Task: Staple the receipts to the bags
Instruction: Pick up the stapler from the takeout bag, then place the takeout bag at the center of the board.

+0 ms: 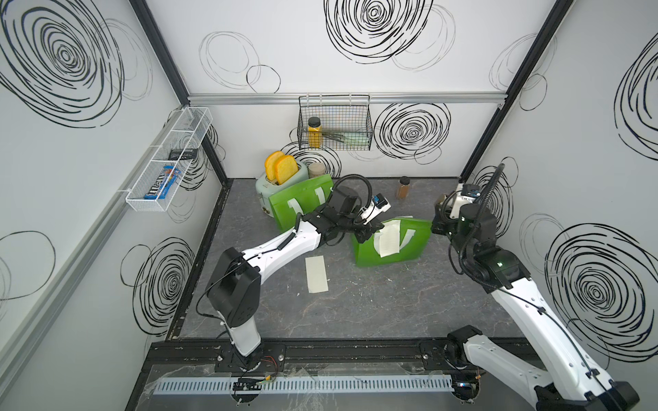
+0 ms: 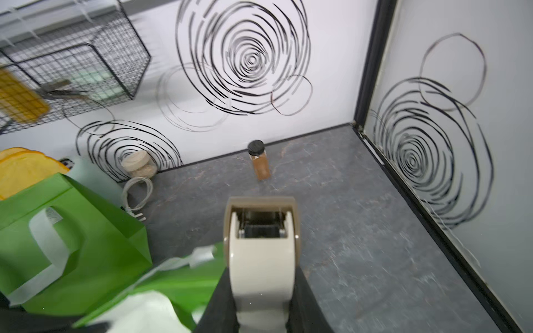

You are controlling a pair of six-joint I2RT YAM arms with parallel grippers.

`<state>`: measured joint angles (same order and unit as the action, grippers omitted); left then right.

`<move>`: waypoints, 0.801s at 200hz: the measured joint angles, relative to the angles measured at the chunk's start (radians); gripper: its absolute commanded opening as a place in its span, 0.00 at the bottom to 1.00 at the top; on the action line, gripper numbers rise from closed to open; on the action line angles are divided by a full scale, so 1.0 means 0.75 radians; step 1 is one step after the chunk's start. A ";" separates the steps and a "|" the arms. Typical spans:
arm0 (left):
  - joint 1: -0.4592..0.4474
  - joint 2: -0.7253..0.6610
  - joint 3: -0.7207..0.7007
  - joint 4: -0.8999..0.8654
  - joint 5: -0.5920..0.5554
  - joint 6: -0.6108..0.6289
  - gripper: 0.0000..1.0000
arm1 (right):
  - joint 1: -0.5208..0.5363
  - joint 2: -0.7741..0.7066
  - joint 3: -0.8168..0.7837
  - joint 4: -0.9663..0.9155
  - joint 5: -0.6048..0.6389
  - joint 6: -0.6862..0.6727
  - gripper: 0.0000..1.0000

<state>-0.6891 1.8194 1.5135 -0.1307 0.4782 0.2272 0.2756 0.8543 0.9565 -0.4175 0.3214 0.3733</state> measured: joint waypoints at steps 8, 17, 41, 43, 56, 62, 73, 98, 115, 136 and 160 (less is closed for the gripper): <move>0.000 0.051 0.064 0.004 -0.011 -0.003 0.00 | -0.047 -0.028 -0.040 -0.040 -0.039 0.010 0.05; 0.000 0.111 0.143 0.003 -0.016 -0.004 0.00 | -0.097 -0.051 -0.087 -0.077 -0.084 0.018 0.05; 0.001 0.257 0.333 -0.002 -0.019 -0.005 0.02 | -0.197 -0.060 -0.231 -0.165 -0.240 0.034 0.06; 0.001 0.270 0.348 -0.002 -0.019 -0.005 0.02 | -0.202 -0.056 -0.244 -0.174 -0.241 0.036 0.06; 0.003 0.338 0.429 -0.006 -0.018 -0.008 0.08 | -0.215 -0.028 -0.314 -0.212 -0.308 0.041 0.06; 0.003 0.364 0.461 -0.009 -0.016 -0.011 0.09 | -0.216 -0.004 -0.336 -0.231 -0.344 0.042 0.06; 0.007 0.404 0.505 -0.017 -0.011 -0.020 0.18 | -0.218 0.058 -0.346 -0.268 -0.389 0.041 0.06; 0.025 0.432 0.524 -0.017 0.015 -0.056 0.50 | -0.228 0.235 -0.342 -0.269 -0.485 0.034 0.07; 0.049 0.432 0.525 -0.011 0.037 -0.090 0.62 | -0.235 0.373 -0.339 -0.267 -0.533 0.028 0.07; 0.087 0.428 0.525 -0.002 0.058 -0.114 0.72 | -0.236 0.575 -0.302 -0.281 -0.563 0.016 0.06; 0.132 0.366 0.468 0.036 0.066 -0.166 0.88 | -0.236 0.785 -0.214 -0.297 -0.595 0.014 0.06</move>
<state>-0.5900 2.0941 1.8645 -0.1036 0.5278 0.1028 0.0986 1.4429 0.7963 -0.6403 -0.1246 0.3836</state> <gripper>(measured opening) 0.776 0.235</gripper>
